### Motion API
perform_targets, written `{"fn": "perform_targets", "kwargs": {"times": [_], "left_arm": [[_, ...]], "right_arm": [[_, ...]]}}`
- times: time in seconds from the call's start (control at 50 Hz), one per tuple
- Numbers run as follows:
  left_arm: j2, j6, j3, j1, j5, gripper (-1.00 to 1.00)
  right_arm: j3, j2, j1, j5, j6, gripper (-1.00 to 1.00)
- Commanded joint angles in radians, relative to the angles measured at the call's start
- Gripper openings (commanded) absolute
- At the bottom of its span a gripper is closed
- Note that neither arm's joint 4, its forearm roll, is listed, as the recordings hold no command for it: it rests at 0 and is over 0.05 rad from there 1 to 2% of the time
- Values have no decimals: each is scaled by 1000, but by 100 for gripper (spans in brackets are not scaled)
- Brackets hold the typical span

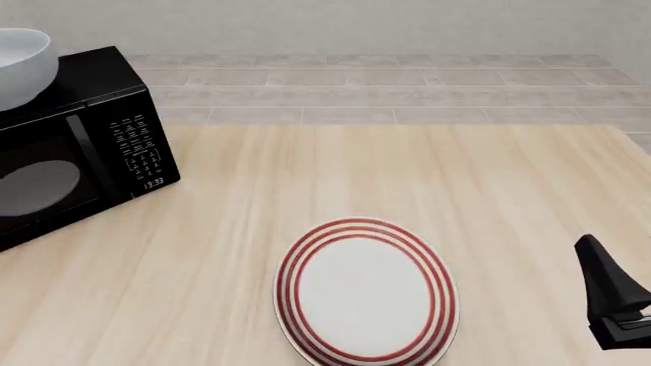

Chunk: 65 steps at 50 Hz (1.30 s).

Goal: Pick up the white bowl and put it on the plate.

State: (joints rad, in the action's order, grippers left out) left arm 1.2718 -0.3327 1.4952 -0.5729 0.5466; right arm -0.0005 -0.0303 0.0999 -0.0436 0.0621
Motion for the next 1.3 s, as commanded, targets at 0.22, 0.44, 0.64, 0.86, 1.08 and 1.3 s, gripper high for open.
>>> {"fn": "perform_targets", "kwargs": {"times": [0.22, 0.44, 0.64, 0.86, 1.08, 1.3], "left_arm": [[162, 26, 117, -91, 40, 100], [220, 16, 91, -81, 4, 100], [269, 28, 67, -66, -36, 100], [311, 47, 37, -46, -74, 100], [344, 52, 27, -13, -97, 100], [373, 69, 15, -7, -122, 100]], "right_arm": [[-1, -6, 16, -11, 4, 100], [0, -10, 6, -13, 6, 100], [0, -13, 12, -24, 4, 100], [0, -62, 20, -70, -11, 100], [0, -100, 24, -103, -7, 100], [0, -125, 23, -126, -12, 100]]}}
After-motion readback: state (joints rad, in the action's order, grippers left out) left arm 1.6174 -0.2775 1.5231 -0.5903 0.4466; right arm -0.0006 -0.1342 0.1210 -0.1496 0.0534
